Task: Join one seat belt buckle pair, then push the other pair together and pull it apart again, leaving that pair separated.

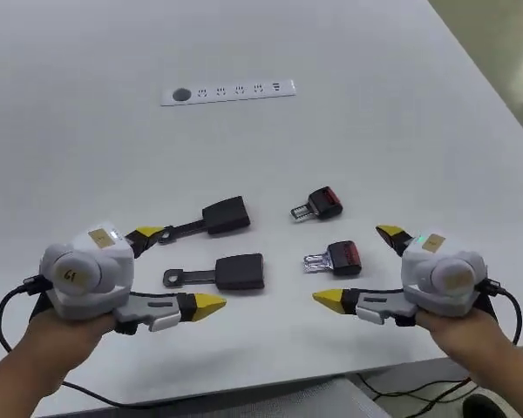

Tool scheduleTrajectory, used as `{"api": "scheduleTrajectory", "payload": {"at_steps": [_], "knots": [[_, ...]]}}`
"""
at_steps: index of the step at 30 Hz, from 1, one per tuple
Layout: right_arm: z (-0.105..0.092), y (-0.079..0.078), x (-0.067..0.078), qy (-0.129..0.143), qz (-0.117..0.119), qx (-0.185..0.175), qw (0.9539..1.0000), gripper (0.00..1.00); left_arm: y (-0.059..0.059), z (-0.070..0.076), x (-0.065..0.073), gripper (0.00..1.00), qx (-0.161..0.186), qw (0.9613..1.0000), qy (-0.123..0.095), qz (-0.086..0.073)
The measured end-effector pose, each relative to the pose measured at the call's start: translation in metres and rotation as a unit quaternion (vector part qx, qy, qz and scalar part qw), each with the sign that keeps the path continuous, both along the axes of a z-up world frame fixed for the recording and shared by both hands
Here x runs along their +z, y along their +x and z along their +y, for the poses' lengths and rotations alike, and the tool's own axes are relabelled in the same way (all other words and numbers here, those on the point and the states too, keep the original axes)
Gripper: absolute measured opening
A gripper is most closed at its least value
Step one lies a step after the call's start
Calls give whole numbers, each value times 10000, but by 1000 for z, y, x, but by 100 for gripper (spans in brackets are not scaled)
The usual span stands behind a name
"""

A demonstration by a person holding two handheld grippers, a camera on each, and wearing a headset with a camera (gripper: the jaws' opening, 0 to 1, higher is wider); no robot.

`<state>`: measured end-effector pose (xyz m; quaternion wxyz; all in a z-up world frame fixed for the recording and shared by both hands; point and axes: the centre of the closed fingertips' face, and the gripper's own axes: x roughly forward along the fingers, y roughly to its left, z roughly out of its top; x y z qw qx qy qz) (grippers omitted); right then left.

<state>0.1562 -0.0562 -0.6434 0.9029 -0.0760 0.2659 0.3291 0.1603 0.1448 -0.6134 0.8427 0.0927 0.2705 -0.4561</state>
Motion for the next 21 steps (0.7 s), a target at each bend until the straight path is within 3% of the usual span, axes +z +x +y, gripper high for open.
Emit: {"api": "scheduleTrajectory", "payload": {"at_steps": [9,17,21], "knots": [[0,3,-6,104,144,209,9996,92,2,-20,-13,87,-426,9989,212,48],[2,4,-12,165,292,524,9981,91,2,-27,-33,82,-797,9960,405,90],[3,3,-14,165,392,686,9967,91,8,-30,-31,81,-891,9952,404,70]]}}
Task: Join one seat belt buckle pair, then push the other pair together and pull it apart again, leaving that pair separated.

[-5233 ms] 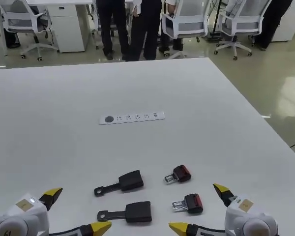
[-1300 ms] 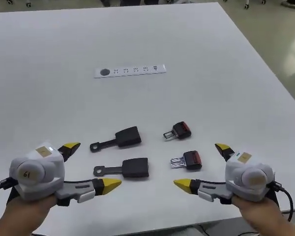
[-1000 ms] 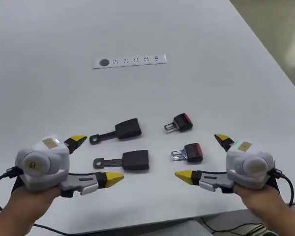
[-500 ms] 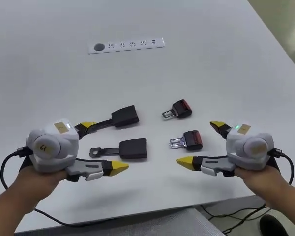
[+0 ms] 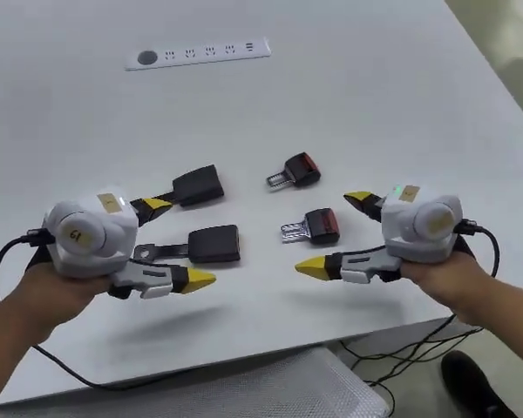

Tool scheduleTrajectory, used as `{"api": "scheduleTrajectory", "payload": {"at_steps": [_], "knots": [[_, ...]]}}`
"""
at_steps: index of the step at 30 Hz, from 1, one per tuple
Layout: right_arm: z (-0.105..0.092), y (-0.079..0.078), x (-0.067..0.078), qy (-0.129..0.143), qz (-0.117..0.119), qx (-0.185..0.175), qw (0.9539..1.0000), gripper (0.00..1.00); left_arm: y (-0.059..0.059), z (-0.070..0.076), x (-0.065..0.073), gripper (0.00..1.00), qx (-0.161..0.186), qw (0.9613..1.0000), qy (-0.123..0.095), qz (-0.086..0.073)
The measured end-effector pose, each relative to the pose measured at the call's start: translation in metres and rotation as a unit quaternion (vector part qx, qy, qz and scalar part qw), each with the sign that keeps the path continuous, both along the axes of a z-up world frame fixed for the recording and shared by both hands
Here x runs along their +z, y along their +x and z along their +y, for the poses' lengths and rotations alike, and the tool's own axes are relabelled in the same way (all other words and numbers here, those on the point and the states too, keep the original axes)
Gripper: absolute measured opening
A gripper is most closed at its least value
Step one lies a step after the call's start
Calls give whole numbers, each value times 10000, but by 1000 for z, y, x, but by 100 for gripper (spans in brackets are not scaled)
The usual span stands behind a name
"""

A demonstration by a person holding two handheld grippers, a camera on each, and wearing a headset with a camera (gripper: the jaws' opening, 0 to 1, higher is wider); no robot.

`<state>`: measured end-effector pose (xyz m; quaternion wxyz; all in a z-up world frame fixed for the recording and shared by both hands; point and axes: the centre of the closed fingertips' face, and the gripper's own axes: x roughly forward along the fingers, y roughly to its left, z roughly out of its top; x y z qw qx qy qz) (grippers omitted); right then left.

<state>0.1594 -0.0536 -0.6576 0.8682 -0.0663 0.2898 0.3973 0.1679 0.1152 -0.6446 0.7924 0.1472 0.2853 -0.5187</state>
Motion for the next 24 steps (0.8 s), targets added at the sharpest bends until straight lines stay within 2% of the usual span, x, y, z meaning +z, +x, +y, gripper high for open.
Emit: {"api": "scheduleTrajectory", "payload": {"at_steps": [5,10,13,20,24], "knots": [[0,3,2,68,40,132,9999,91,1,-4,-6,80,-152,9998,113,20],[0,5,-7,31,208,433,9988,90,0,-8,-12,77,-381,9990,212,53],[1,8,-10,32,205,564,9982,88,1,-11,-14,76,-516,9982,302,59],[1,13,-17,30,314,837,9960,82,4,-17,-20,72,-792,9963,342,34],[0,12,-23,-54,360,991,9944,79,4,-22,-27,69,-996,9942,407,89]]}}
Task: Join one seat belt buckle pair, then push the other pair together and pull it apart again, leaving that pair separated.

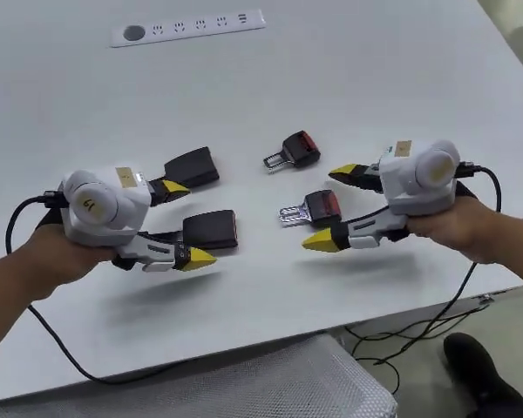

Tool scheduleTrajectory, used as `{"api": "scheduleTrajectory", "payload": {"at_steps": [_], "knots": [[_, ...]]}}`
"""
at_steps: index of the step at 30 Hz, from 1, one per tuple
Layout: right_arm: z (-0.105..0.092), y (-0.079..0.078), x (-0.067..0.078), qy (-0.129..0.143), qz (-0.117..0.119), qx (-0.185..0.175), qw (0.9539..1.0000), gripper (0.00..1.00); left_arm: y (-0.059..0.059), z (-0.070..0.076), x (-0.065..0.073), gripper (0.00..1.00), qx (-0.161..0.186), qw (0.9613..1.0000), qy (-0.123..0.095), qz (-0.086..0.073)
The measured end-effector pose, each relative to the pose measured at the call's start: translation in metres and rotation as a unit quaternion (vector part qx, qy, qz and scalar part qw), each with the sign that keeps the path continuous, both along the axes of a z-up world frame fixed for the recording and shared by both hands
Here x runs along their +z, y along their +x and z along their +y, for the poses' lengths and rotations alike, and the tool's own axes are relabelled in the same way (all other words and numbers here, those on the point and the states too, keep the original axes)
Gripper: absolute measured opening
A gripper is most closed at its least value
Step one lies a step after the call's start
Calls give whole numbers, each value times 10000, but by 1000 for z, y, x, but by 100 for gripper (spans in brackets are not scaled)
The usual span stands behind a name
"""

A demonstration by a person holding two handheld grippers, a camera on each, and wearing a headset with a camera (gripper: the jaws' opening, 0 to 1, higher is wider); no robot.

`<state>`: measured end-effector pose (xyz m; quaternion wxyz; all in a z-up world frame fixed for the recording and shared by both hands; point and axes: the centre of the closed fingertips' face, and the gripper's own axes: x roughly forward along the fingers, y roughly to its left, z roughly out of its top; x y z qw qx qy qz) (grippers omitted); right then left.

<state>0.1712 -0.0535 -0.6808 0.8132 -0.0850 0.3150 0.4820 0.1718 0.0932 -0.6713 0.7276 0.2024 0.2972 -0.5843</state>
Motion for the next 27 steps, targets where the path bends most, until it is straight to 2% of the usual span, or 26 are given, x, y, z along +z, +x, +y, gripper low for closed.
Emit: {"api": "scheduleTrajectory", "payload": {"at_steps": [7,9,10,12,13,15,16,18,21,24,27], "knots": [[-4,-2,-6,-289,-61,428,9986,65,-4,-8,-7,60,-367,9992,118,57],[-7,-3,-9,-468,-103,628,9969,61,-2,-6,-11,58,-419,9989,223,28],[-10,-1,-11,-670,-242,755,9946,57,-3,-7,-11,58,-455,9987,246,27],[-4,0,-6,-560,-370,830,9943,53,-4,-7,-11,54,-496,9984,255,30],[-8,-2,-4,-538,-162,737,9957,52,-6,-7,-12,53,-553,9980,302,13],[-11,-1,-6,-637,-210,857,9941,49,-8,-5,-16,52,-647,9968,459,-30],[-11,0,-6,-649,-232,893,9936,48,-5,-3,-17,52,-689,9965,470,-106],[-11,0,-5,-641,-200,913,9936,47,-3,-6,-15,52,-712,9966,410,-109],[-13,3,-6,-785,-323,1026,9911,41,-5,-8,-16,51,-756,9961,429,-118],[-14,3,-6,-815,-283,1061,9906,38,-6,-10,-14,41,-838,9956,388,-131],[-15,4,-7,-869,-310,1125,9894,37,-8,-11,-14,35,-961,9945,393,-120]]}}
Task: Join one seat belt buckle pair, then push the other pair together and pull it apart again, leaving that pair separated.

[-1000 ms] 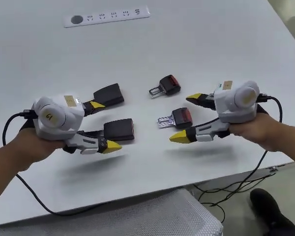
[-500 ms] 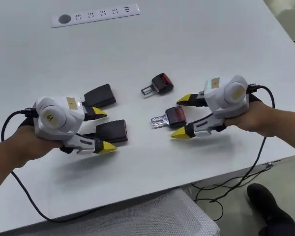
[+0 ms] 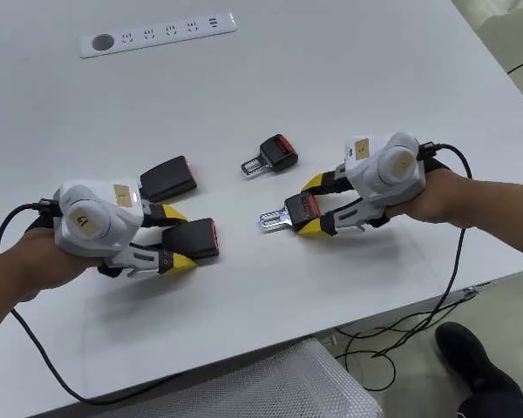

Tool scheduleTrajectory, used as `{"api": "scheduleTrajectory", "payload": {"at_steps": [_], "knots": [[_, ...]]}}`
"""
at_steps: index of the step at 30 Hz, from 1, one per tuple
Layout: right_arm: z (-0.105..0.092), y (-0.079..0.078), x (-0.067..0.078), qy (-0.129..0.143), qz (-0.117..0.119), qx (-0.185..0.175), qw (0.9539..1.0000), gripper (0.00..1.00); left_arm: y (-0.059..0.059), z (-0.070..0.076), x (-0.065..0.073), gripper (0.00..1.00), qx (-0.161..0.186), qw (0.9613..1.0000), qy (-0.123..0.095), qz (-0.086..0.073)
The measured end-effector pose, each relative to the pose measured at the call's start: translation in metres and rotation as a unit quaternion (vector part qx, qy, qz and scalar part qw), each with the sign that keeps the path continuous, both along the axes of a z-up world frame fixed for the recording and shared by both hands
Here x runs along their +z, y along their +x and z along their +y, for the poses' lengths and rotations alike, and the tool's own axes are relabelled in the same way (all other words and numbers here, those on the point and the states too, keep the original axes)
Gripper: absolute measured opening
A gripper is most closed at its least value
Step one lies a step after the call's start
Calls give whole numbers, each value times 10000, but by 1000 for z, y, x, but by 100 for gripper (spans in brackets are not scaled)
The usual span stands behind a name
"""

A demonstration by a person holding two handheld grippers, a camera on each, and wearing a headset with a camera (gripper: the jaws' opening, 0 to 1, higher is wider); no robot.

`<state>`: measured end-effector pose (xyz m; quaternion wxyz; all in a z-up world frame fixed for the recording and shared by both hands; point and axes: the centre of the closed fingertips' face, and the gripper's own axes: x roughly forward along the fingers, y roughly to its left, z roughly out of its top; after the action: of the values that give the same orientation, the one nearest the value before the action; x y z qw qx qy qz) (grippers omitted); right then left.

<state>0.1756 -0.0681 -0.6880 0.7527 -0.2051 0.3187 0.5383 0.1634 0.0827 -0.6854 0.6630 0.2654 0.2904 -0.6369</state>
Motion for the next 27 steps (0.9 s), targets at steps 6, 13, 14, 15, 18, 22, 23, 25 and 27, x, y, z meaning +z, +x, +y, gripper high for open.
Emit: {"api": "scheduleTrajectory", "payload": {"at_steps": [6,13,14,15,18,22,23,25,27], "knots": [[3,-3,-2,-132,79,64,9999,36,-2,1,0,35,-13,10000,20,10],[4,-8,-5,-185,24,65,9998,35,-5,1,0,35,-46,10000,20,61],[5,-8,-5,-197,18,92,9998,35,-6,1,0,35,-63,10000,17,56],[5,-8,-4,-207,27,99,9997,35,-5,2,0,35,-63,10000,28,64],[5,-8,-6,-300,81,150,9994,35,-4,3,-1,35,-71,9999,72,69],[8,-9,-7,-365,96,175,9991,35,-6,3,-1,35,-54,9999,95,86],[9,-9,-7,-363,82,172,9992,35,-6,3,-2,35,-46,9999,99,91],[12,-11,-8,-366,47,162,9992,35,-6,3,-2,35,-42,9999,104,94],[15,-11,-7,-326,45,26,9995,35,-6,3,-2,35,-28,9999,91,105]]}}
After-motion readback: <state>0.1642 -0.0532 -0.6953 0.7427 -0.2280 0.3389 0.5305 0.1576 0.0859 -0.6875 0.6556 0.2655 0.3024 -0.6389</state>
